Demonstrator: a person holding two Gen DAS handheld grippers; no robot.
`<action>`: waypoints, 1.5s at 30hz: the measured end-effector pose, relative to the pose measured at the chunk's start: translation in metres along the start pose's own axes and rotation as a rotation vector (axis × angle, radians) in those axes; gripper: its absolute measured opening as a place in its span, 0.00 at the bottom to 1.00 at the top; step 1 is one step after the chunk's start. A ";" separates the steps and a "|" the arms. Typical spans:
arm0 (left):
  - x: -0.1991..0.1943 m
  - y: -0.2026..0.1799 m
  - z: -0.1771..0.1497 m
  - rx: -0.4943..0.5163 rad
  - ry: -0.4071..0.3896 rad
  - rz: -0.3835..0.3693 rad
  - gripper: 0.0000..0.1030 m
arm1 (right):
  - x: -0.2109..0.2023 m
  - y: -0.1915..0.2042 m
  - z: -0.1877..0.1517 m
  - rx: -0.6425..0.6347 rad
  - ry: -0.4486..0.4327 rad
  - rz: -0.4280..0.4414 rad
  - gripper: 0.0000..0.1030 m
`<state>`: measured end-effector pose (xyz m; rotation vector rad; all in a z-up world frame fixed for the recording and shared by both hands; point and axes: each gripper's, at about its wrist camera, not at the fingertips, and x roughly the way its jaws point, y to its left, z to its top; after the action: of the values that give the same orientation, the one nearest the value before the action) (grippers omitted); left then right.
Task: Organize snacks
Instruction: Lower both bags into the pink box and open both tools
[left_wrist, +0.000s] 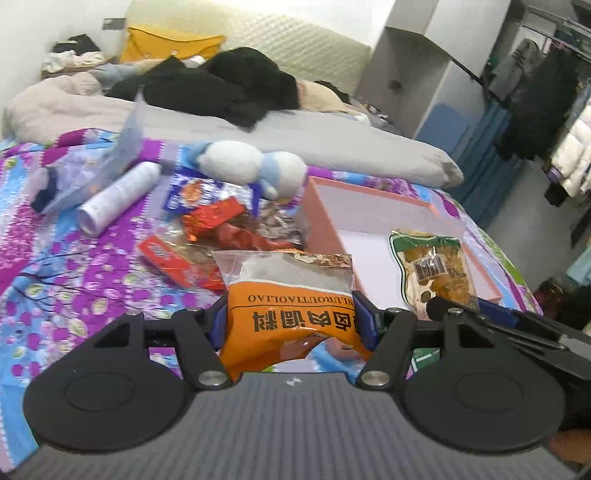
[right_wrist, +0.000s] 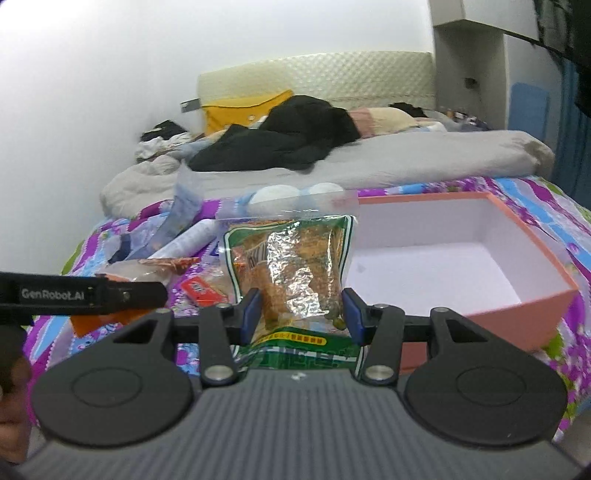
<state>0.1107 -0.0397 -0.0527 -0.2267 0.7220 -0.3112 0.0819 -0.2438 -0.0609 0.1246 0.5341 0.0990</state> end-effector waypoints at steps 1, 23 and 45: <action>0.004 -0.005 0.001 0.006 0.007 -0.011 0.67 | 0.000 -0.003 0.000 0.007 0.005 -0.009 0.49; 0.180 -0.092 0.096 0.159 0.132 -0.122 0.67 | 0.101 -0.104 0.045 0.139 0.090 -0.127 0.49; 0.272 -0.103 0.101 0.184 0.218 -0.092 0.82 | 0.178 -0.162 0.031 0.192 0.232 -0.190 0.54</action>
<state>0.3511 -0.2225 -0.1128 -0.0510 0.8944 -0.4927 0.2602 -0.3837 -0.1469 0.2512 0.7846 -0.1250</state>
